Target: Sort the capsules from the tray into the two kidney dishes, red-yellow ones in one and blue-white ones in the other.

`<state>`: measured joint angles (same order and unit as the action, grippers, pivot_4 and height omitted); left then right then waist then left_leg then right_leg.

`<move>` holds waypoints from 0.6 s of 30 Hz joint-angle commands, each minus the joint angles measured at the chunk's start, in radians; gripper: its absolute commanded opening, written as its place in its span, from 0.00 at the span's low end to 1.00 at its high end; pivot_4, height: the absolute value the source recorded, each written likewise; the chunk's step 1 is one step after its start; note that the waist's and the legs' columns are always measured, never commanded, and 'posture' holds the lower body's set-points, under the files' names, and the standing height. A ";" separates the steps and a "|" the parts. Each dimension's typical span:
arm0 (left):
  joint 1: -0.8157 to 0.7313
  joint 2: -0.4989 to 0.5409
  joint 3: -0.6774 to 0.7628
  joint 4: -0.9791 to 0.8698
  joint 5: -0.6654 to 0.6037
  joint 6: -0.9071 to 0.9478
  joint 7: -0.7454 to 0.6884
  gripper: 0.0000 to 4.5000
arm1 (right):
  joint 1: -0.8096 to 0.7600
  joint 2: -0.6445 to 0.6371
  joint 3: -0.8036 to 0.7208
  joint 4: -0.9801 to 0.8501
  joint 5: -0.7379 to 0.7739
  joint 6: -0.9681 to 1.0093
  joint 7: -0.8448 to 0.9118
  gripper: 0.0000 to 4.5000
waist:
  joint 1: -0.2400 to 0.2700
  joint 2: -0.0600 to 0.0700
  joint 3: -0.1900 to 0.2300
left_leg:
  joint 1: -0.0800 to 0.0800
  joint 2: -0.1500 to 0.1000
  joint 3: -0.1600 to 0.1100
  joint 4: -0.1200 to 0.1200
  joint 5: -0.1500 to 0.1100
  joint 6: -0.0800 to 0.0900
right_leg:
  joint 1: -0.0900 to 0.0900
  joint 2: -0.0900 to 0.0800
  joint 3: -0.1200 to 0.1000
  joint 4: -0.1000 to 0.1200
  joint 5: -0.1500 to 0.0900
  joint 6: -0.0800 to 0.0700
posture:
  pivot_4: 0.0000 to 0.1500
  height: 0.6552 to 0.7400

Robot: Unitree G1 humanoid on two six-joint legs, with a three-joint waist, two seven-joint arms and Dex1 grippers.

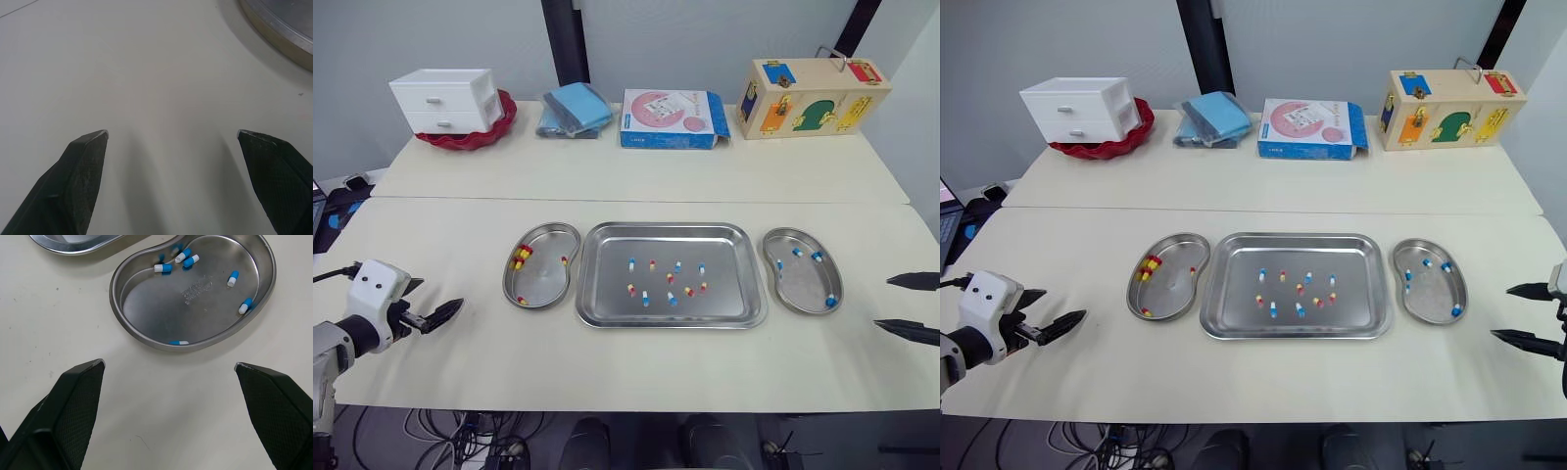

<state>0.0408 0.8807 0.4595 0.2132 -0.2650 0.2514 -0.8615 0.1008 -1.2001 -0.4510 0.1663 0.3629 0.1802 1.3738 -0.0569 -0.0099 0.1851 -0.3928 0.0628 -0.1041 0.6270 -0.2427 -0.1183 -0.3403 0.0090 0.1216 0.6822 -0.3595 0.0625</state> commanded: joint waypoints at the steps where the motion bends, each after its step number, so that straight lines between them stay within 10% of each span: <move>1: -0.018 0.027 -0.006 0.025 0.002 -0.010 -0.008 0.97 | -0.014 -0.009 -0.029 -0.004 -0.001 -0.007 -0.002 1.00 | 0.000 0.000 0.000 | 0.000 0.000 0.000 0.000 0.000 0.000 | 0.000 0.000 0.000 0.000 0.000 0.000 | 1.00 1.00; 18: -0.007 -0.007 0.002 0.071 -0.057 -0.059 -0.075 0.97 | 0.001 0.000 -0.060 -0.006 0.005 -0.007 -0.022 1.00 | 0.000 0.000 0.000 | 0.000 0.000 0.000 0.001 0.000 0.000 | 0.000 0.000 0.000 0.001 0.000 0.000 | 1.00 1.00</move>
<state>0.0310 0.8698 0.4394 0.3103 -0.3053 0.1924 -0.9311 0.1014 -1.1992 -0.4603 0.1637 0.3625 0.1831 1.3497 -0.0569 -0.0097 0.1851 -0.3929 0.0628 -0.1045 0.6276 -0.2427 -0.1183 -0.3402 0.0090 0.1212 0.6830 -0.3595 0.0625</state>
